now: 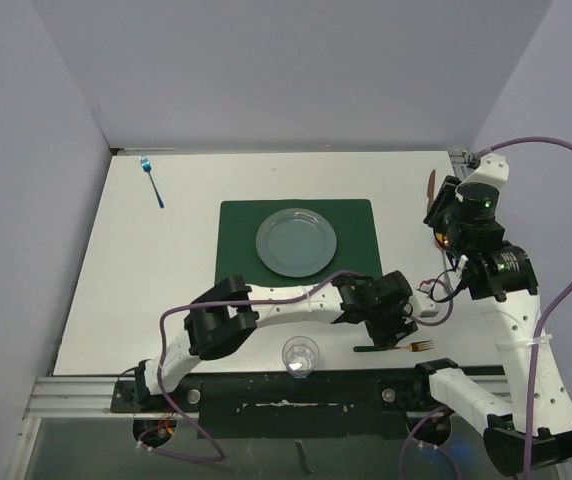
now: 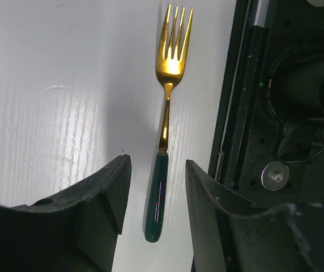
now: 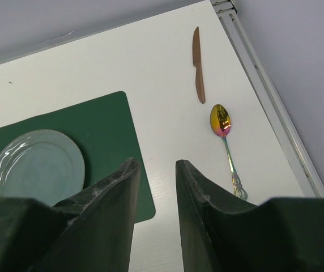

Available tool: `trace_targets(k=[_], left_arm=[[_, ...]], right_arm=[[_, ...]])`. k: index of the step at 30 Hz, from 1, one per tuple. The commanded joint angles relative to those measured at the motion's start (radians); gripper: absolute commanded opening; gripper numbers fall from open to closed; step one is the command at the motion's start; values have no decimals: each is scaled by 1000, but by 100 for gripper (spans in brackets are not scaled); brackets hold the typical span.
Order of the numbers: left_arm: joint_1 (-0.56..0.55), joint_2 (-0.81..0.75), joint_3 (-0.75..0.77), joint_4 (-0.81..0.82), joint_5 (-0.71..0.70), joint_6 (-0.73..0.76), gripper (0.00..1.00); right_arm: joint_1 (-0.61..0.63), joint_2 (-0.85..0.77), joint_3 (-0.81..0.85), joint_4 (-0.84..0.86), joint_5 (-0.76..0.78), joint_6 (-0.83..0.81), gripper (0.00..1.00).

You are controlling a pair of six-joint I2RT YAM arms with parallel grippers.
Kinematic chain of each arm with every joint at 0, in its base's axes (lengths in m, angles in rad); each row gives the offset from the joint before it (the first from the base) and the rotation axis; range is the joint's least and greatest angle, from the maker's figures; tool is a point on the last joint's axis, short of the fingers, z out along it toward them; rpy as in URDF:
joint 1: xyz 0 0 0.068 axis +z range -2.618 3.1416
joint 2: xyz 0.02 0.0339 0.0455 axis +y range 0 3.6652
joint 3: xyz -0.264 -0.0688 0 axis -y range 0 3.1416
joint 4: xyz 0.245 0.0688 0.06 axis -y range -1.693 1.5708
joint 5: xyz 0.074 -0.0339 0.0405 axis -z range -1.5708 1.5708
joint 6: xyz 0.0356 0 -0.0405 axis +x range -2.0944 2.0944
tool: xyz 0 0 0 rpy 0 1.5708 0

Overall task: Set the dinner table for one person
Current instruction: Adjust the napkin at the center of the board, then pick up the fork at the center of the board.

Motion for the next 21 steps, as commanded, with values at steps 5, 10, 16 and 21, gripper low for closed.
trace_targets(k=[5,10,16,21], left_arm=[[-3,66,52,54,132,101,41],[-3,136,136,-19,164,138,41],[-2,152,149,-7,152,142,41],[-1,158,153,-10,136,145,41]], right_arm=[[2,-12,-17,16,-12,-8,33],[0,-11,-27,15,-14,-9,34],[-3,-10,-37,12,-13,-14,34],[-4,-12,-37,11,-13,-18,34]])
